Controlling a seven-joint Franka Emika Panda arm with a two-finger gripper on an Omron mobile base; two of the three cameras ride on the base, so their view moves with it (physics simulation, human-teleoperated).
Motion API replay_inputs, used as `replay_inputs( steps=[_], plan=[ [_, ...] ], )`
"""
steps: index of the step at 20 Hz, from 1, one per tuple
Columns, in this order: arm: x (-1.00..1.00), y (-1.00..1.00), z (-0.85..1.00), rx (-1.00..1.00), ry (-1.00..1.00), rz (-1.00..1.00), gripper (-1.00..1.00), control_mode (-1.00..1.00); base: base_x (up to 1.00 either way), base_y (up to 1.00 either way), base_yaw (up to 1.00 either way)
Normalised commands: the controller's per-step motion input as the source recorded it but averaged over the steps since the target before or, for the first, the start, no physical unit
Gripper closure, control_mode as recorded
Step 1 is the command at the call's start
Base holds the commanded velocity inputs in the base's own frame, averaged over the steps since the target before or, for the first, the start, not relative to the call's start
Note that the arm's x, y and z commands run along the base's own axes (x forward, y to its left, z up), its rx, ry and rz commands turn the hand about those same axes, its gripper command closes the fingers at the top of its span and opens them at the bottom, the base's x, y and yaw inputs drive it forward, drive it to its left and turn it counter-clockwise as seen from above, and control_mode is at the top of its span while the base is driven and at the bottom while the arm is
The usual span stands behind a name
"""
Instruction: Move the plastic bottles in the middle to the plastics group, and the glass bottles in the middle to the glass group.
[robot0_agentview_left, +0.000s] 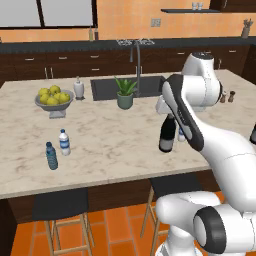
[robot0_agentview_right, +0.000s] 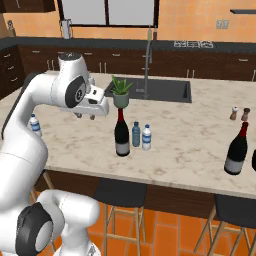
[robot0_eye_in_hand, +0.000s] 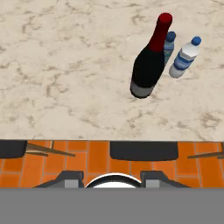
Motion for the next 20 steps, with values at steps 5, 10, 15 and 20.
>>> replay_inputs(
  steps=[5,10,15,20],
  plan=[
    [-0.09,-0.13,-0.06,0.01,0.00,0.00,-1.00,-1.00,0.00,0.00,0.00],
    [-0.23,-0.31,0.13,0.13,-0.22,-0.02,-1.00,-1.00,0.00,0.00,0.00],
    [0.09,-0.29,0.08,0.00,-0.07,-0.11,-1.00,-1.00,0.00,0.00,0.00],
    [0.41,-0.19,0.00,0.00,0.00,-0.06,-1.00,-1.00,0.00,0.00,0.00]
  ],
)
